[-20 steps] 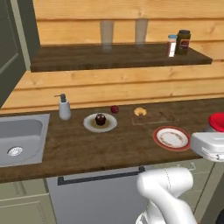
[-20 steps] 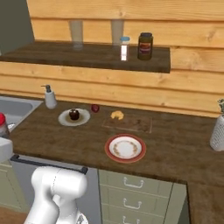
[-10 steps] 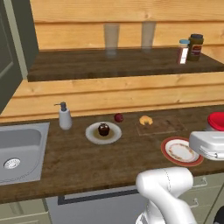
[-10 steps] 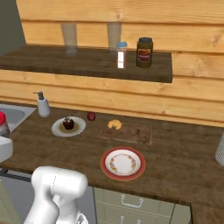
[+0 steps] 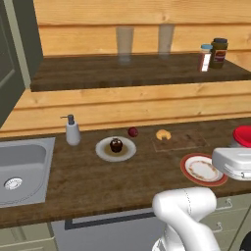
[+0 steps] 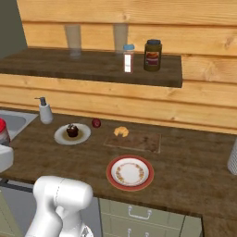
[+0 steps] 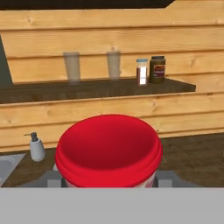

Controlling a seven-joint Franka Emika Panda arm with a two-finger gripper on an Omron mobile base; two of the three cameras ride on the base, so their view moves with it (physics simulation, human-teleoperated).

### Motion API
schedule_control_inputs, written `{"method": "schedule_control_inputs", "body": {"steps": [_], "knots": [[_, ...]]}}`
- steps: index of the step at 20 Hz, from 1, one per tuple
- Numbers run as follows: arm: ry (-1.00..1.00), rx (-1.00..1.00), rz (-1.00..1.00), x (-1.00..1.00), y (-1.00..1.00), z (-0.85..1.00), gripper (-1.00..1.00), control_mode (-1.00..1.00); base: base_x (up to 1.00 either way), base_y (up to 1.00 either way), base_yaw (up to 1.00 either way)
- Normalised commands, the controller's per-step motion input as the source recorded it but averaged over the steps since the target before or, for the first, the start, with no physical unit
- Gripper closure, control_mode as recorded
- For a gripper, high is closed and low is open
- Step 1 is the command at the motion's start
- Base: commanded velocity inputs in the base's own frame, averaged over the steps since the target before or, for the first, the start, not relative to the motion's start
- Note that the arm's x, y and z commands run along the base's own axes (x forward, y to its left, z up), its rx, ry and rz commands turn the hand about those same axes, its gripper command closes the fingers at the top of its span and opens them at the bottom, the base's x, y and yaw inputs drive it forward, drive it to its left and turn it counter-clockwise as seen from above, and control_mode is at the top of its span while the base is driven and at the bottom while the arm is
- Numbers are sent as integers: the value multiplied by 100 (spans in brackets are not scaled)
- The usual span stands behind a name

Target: From the different types of pastries on the counter, select a croissant and place it on the cutting board. Then retrieve a jar of jam from the cabinet and place it alongside the croissant on the cutting board.

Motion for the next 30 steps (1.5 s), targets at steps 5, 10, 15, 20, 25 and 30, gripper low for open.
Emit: {"method": "schedule_control_inputs", "body": {"steps": [5,10,15,20,25,30], "knots": [[0,0,0,1,0,0,100,-100,0,0,0],[5,0,-1,82,-1,-4,100,-100,0,0,0],[0,-2,1,49,-11,-77,100,-100,0,0,0],[0,-2,3,64,-1,-96,100,-100,0,0,0],[-2,0,2,40,-4,-86,100,-100,0,0,0],[-9,0,1,28,-29,-56,100,-100,0,0,0]]}}
